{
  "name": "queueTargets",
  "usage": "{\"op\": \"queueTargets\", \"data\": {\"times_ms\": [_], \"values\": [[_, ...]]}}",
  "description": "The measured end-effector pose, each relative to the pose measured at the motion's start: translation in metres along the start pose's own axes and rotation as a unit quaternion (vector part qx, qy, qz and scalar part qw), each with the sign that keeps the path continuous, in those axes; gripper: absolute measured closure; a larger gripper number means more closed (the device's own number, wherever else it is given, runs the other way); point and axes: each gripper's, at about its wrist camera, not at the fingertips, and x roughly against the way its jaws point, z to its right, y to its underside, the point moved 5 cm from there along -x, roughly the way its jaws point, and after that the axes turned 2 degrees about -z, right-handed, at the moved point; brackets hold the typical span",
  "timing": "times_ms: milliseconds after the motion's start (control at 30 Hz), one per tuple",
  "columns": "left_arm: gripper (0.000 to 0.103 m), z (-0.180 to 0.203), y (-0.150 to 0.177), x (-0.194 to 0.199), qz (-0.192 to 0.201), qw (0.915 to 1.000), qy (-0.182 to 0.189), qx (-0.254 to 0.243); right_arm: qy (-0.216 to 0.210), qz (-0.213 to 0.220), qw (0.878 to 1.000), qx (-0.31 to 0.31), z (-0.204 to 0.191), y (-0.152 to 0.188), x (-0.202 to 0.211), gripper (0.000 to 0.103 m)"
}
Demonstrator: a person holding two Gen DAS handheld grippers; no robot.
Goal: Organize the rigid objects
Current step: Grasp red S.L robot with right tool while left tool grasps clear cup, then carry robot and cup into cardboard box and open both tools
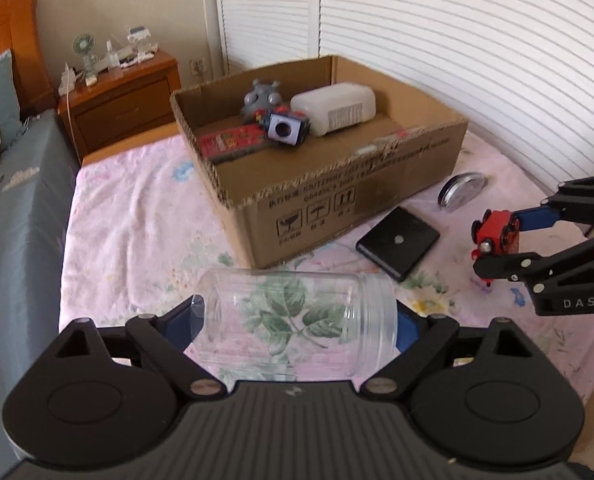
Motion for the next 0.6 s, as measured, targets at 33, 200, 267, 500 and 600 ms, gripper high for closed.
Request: {"op": "queueTargets", "data": {"times_ms": [33, 200, 267, 500, 600], "values": [[0.011, 0.0, -0.003, 0.003, 0.004, 1.0, 0.001, -0.002, -0.004, 0.002, 1.0, -0.005, 0.001, -0.001, 0.002, 0.044], [0.011, 0.001, -0.024, 0.016, 0.026, 0.9995, 0.003, -0.016, -0.011, 0.02, 1.0, -0.011, 0.006, -0.011, 0.017, 0.044], [0.011, 0.0, -0.034, 0.018, 0.035, 0.9992, 0.004, -0.02, -0.011, 0.028, 1.0, -0.008, 0.007, -0.017, 0.023, 0.044], [0.011, -0.002, -0.083, 0.011, 0.066, 0.9971, 0.0, -0.039, -0.006, 0.051, 0.999, 0.001, 0.016, -0.035, 0.035, 0.044], [0.011, -0.003, -0.101, -0.005, 0.062, 0.9968, -0.013, -0.049, 0.0, 0.065, 0.998, 0.007, 0.02, -0.045, 0.04, 0.044]]}}
